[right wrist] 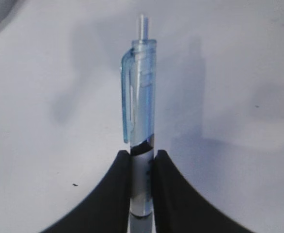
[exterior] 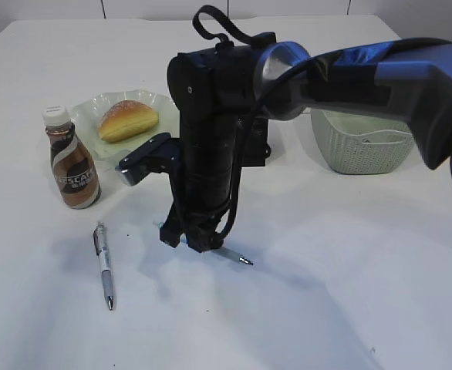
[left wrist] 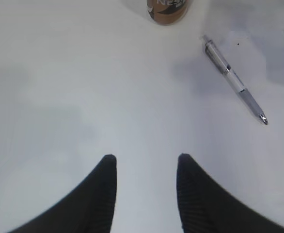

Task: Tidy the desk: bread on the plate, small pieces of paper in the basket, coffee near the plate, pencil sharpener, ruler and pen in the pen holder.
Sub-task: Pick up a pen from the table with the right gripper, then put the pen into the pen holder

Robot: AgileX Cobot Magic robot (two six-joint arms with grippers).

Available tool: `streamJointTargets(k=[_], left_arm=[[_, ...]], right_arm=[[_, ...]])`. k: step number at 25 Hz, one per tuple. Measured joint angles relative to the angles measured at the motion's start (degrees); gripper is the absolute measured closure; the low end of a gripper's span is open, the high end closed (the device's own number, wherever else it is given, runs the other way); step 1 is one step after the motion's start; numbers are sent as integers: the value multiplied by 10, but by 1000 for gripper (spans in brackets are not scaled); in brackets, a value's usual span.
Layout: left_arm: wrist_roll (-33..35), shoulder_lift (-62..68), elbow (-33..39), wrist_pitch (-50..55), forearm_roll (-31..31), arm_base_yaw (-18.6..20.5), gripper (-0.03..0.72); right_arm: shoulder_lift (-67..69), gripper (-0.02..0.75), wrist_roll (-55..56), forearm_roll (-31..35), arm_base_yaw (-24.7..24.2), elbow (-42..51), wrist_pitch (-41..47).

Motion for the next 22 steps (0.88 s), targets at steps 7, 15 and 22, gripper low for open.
streamJointTargets(k=[7, 15, 22], left_arm=[[0, 0, 0, 0, 0, 0, 405], [0, 0, 0, -4, 0, 0, 407], [0, 0, 0, -26, 0, 0, 407]], right_arm=[[0, 628, 192, -105, -2, -50, 6], [0, 627, 288, -112, -29, -105, 8], [0, 628, 297, -123, -70, -163, -18]])
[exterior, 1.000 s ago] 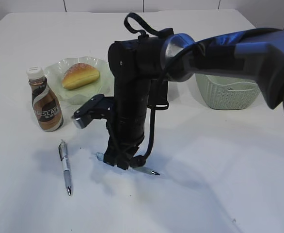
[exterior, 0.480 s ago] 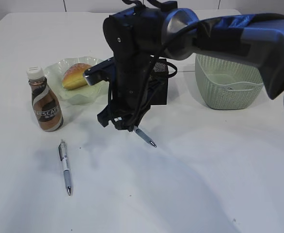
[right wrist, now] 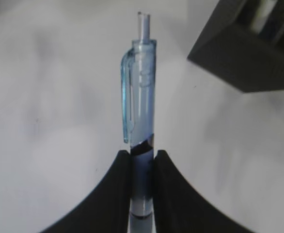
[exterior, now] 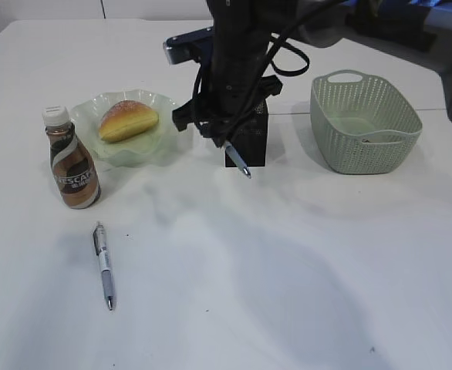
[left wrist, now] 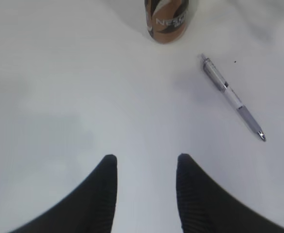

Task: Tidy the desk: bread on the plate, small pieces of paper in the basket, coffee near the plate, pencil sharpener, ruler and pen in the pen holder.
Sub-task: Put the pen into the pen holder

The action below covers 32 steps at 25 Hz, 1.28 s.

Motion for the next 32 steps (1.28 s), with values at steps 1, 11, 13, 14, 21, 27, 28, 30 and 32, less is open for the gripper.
streamJointTargets(k=[1, 11, 13, 14, 21, 27, 28, 30, 32], left_arm=[[0, 0, 0, -6, 0, 0, 407], [0, 0, 0, -85, 0, 0, 409], [0, 0, 0, -106, 0, 0, 409], [0, 0, 0, -115, 0, 0, 409], [0, 8, 0, -151, 0, 0, 409], [0, 26, 0, -158, 0, 0, 409], [0, 27, 0, -161, 0, 0, 409], [0, 28, 0, -166, 0, 0, 410], [0, 30, 0, -173, 0, 0, 410]], right_arm=[[0, 628, 0, -4, -4, -2, -9], [0, 628, 38, -100, -17, -8, -142], [0, 628, 49, -118, -18, -8, -164], [0, 628, 56, -127, -20, -8, -182], [0, 628, 62, -134, -39, -8, -235], [0, 628, 87, -159, -44, -8, -265], [0, 628, 95, -172, -44, -8, -274], [0, 628, 114, -190, -44, -5, -291], [0, 628, 144, -218, -44, 9, -315]])
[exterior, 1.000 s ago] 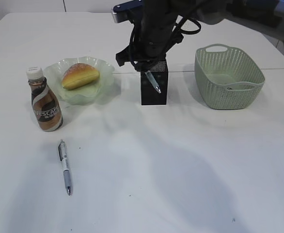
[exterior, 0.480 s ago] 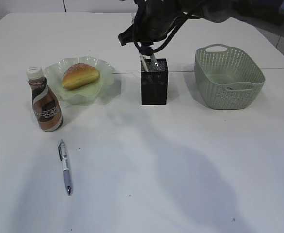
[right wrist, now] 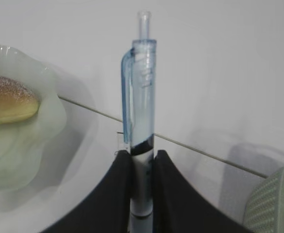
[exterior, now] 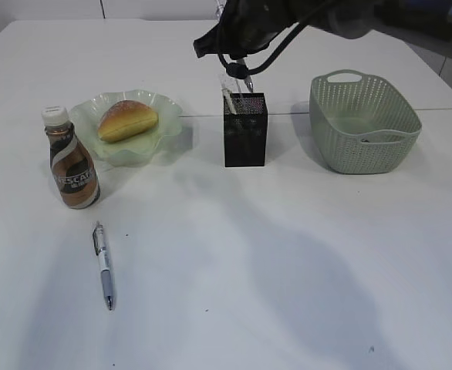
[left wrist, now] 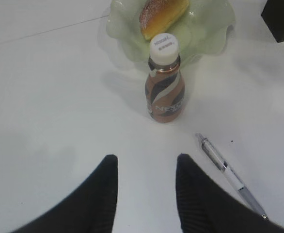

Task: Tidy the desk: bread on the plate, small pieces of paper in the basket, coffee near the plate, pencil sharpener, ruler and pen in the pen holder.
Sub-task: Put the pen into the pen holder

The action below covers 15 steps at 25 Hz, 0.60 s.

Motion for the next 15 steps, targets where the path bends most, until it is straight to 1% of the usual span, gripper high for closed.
streamJointTargets(k=[1, 2, 3, 4, 5, 6, 7, 10, 11, 12, 15], left_arm=[[0, 0, 0, -5, 0, 0, 410], [0, 1, 0, -8, 0, 0, 410], [0, 1, 0, -11, 0, 0, 410], [0, 2, 0, -13, 0, 0, 410], [0, 3, 0, -17, 0, 0, 410], [0, 4, 0, -18, 0, 0, 410], [0, 6, 0, -19, 0, 0, 393], [0, 7, 0, -19, 0, 0, 404], [0, 7, 0, -19, 0, 0, 405], [-1, 7, 0, -19, 0, 0, 389], [-1, 7, 0, -19, 0, 0, 405]], right_arm=[[0, 628, 2, -2, 0, 1, -2], [0, 628, 18, -20, 0, 15, -21], [0, 628, 18, -20, 0, 15, -21], [0, 628, 32, -35, 0, 30, -48], [0, 628, 32, -35, 0, 30, -48], [0, 628, 40, -47, 0, 40, -71], [0, 628, 42, -52, 0, 44, -82], [0, 628, 51, -66, 0, 55, -102], [0, 628, 61, -78, -1, 59, -109], [0, 628, 82, -99, -3, 61, -121], [0, 628, 113, -122, -12, 62, -138]])
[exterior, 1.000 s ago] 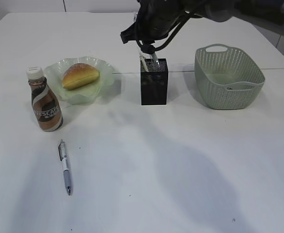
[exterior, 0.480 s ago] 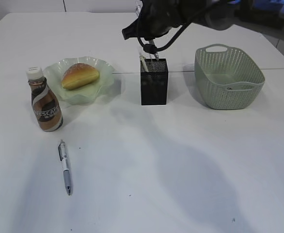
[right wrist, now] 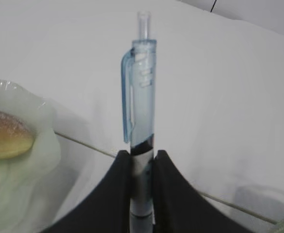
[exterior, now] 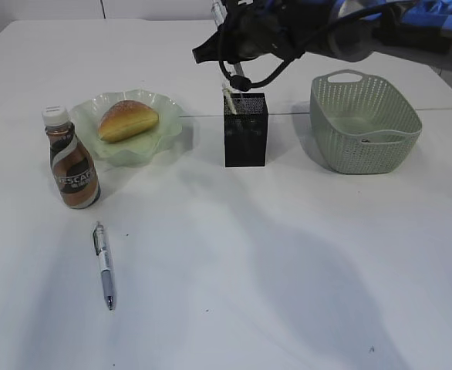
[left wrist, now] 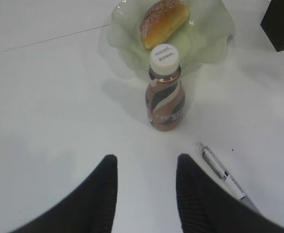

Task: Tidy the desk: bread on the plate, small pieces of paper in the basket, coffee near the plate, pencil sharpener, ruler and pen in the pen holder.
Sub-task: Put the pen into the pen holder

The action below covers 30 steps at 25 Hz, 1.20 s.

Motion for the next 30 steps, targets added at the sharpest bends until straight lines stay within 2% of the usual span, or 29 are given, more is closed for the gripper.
streamJointTargets(k=[3, 9, 24, 30], left_arm=[[0, 0, 0, 0, 0, 0, 410], [0, 0, 0, 0, 0, 0, 413], [0, 18, 0, -4, 0, 0, 413], [0, 24, 0, -5, 0, 0, 413]], right_arm=[[1, 628, 7, -5, -7, 1, -11], [1, 628, 12, -20, -15, 42, -93], [14, 628, 20, -40, -38, 83, -173], [15, 628, 20, -67, -49, 94, -214]])
